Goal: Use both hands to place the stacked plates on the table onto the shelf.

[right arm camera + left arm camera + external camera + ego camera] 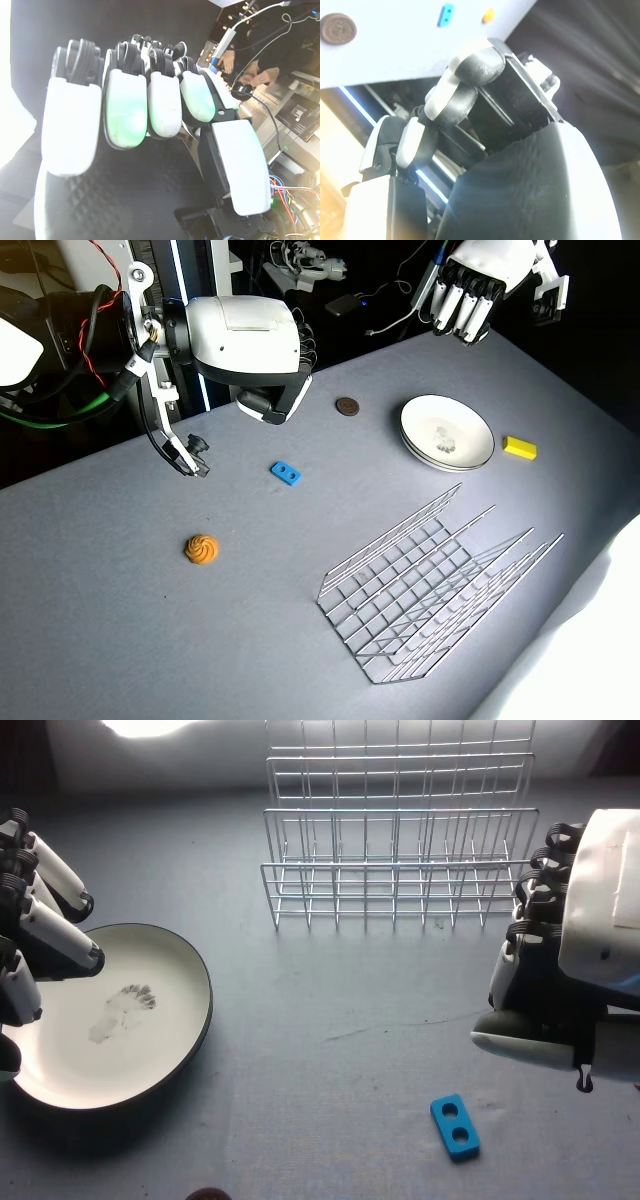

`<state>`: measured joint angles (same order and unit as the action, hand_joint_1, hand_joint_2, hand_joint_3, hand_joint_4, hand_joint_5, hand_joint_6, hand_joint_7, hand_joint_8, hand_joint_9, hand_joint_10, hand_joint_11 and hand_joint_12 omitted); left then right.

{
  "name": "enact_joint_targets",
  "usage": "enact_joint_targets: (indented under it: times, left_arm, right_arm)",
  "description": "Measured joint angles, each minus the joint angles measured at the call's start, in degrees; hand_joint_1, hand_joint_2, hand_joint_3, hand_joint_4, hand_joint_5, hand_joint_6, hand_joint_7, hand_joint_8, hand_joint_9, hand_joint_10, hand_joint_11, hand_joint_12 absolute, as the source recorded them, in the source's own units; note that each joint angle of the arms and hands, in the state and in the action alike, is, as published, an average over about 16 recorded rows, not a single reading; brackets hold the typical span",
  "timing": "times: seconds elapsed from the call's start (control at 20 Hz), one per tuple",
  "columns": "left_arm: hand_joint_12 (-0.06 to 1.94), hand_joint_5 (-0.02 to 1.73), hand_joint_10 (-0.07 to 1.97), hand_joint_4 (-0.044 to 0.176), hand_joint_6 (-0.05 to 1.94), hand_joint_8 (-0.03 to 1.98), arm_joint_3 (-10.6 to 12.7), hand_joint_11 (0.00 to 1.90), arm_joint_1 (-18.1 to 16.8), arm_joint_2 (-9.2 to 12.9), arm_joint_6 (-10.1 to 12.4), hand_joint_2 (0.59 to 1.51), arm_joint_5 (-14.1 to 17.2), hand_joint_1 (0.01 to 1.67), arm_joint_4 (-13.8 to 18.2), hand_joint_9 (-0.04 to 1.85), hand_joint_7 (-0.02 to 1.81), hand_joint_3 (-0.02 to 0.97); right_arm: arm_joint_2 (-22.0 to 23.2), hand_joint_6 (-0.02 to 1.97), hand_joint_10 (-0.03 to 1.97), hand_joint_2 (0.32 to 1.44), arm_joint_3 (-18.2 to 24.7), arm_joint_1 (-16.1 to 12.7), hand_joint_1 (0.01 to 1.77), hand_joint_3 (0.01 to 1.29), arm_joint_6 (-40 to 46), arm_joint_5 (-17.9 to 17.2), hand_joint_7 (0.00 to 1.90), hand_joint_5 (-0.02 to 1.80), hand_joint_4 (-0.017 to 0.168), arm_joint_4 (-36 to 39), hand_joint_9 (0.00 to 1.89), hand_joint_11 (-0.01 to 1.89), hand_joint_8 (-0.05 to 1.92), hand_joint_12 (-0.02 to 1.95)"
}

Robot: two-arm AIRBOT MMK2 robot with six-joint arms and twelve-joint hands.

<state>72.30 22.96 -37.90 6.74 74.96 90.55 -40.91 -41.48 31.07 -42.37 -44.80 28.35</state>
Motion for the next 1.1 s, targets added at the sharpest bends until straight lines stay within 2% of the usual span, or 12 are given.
enact_joint_targets:
  times: [0.2, 0.4, 0.6, 0.7, 0.9, 1.1]
  left_arm:
    - [0.81, 0.63, 0.75, 0.037, 0.76, 0.77, 0.09, 0.37, 0.01, -0.16, 0.13, 1.182, 0.12, 0.21, 0.74, 0.53, 0.33, 0.045]
    - [0.65, 0.50, 0.56, 0.026, 0.56, 0.57, 0.28, 0.28, 0.11, -0.26, 0.22, 1.181, 0.23, 0.16, 2.39, 0.42, 0.27, 0.038]
    - [0.26, 0.19, 0.13, -0.003, 0.13, 0.14, 0.76, 0.06, 0.69, -0.52, 0.53, 1.171, 0.41, 0.04, 5.04, 0.15, 0.11, 0.032]
    - [0.16, 0.11, 0.01, -0.002, 0.00, 0.01, 1.15, 0.02, 1.46, -0.71, 0.66, 1.178, 0.50, 0.02, 6.35, 0.08, 0.08, 0.017]
    - [0.14, 0.09, 0.01, -0.004, -0.01, -0.01, 2.70, 0.01, 4.19, -1.27, 0.54, 1.180, 0.62, 0.02, 8.58, 0.07, 0.08, 0.020]
    - [0.10, 0.07, 0.01, -0.003, -0.01, -0.01, 5.20, 0.01, 9.15, -2.47, -0.69, 1.176, 0.51, 0.02, 8.76, 0.05, 0.06, 0.020]
  right_arm:
    - [0.00, 0.82, 0.81, 1.24, 0.02, 0.00, 0.23, 0.06, -0.01, -0.02, 0.93, 0.84, 0.003, 0.06, 0.96, 0.94, 0.80, 1.25]
    - [0.00, 0.61, 0.60, 1.23, 0.03, 0.00, 0.19, 0.05, -0.02, 0.00, 0.79, 0.72, 0.003, 0.11, 0.81, 0.70, 0.60, 1.16]
    - [-0.06, 0.19, 0.17, 1.20, 0.06, 0.01, 0.10, 0.04, -0.30, 0.00, 0.51, 0.48, 0.001, 0.08, 0.50, 0.27, 0.17, 0.96]
    - [-0.28, 0.05, 0.03, 1.20, 0.06, 0.08, 0.08, 0.03, -1.03, -0.01, 0.42, 0.40, 0.002, -0.64, 0.40, 0.11, 0.03, 0.93]
    - [-1.10, 0.02, 0.01, 1.20, -0.12, 0.24, 0.07, 0.03, -3.53, 0.08, 0.35, 0.34, 0.001, -3.80, 0.33, 0.01, 0.02, 0.82]
    - [-2.38, 0.02, 0.01, 1.18, -0.33, 0.55, 0.07, 0.03, -7.37, -0.25, 0.26, 0.26, 0.001, -7.87, 0.25, 0.01, 0.01, 0.61]
